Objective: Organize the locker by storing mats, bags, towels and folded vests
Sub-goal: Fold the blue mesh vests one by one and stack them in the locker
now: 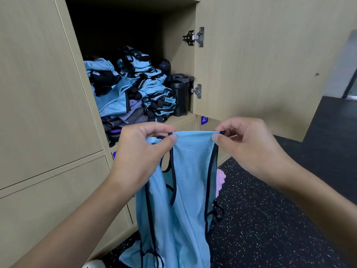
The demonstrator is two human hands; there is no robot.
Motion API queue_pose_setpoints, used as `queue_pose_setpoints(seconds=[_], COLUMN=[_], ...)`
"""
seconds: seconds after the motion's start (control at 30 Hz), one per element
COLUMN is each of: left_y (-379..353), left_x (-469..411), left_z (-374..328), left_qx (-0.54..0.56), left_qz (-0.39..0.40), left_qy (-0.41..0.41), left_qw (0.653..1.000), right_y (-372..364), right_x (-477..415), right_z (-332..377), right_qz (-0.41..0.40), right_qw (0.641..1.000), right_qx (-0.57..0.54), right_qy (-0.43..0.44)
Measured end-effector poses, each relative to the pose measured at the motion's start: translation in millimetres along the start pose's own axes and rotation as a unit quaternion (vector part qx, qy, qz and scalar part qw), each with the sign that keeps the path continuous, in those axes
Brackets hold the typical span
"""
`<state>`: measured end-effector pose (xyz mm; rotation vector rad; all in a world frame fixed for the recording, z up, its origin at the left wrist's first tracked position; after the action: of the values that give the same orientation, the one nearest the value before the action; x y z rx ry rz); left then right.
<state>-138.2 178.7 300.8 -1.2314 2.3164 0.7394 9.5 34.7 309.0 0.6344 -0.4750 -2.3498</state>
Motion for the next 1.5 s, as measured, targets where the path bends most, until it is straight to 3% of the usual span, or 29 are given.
queue_pose_setpoints(seconds=[0.17,0.37,0.53,0.7,0.8,1.07,1.27,1.5], left_y=[-1,-5,-3,-22,-29,-27,-19,-2], left_x=[-2,0,0,12,16,17,13,0], left_z=[0,0,-3,-11,-13,-11,-12,-17], left_qx=[-0.066,-0.052,-0.091,-0.066,-0.044,-0.069,-0.053,-0.016], left_qz=[0.01,0.043,0.035,0.165,0.204,0.155,0.172,0.156], left_qy=[-0.028,-0.028,-0.078,-0.045,-0.042,-0.059,-0.072,-0.103], left_qw=[0.997,0.997,0.992,0.983,0.977,0.984,0.981,0.982], right_y=[-6,-17,-16,-23,-27,-30,-22,-11], right_x=[3,8,5,8,9,11,8,8], right_z=[0,2,0,3,1,3,3,10], right_qz=[0.039,0.1,0.087,0.119,0.13,0.173,0.158,0.169], right_qw=[0.999,0.995,0.995,0.981,0.975,0.975,0.985,0.984], right_qx=[0.014,0.004,-0.046,-0.148,-0.161,-0.125,0.061,0.001], right_qy=[0.0,0.006,-0.015,-0.045,-0.077,-0.053,0.023,0.06])
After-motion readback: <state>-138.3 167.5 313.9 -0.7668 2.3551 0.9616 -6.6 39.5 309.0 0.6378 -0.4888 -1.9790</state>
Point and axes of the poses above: each hand's wrist, its own x-axis away from the middle knuckle, its own y-axis out of the back of the hand, z = x × y, the point moved 5 cm from there along -x, towards the middle knuckle, and after that the axes turned 8 degrees about -y, right-handed, at the moved point
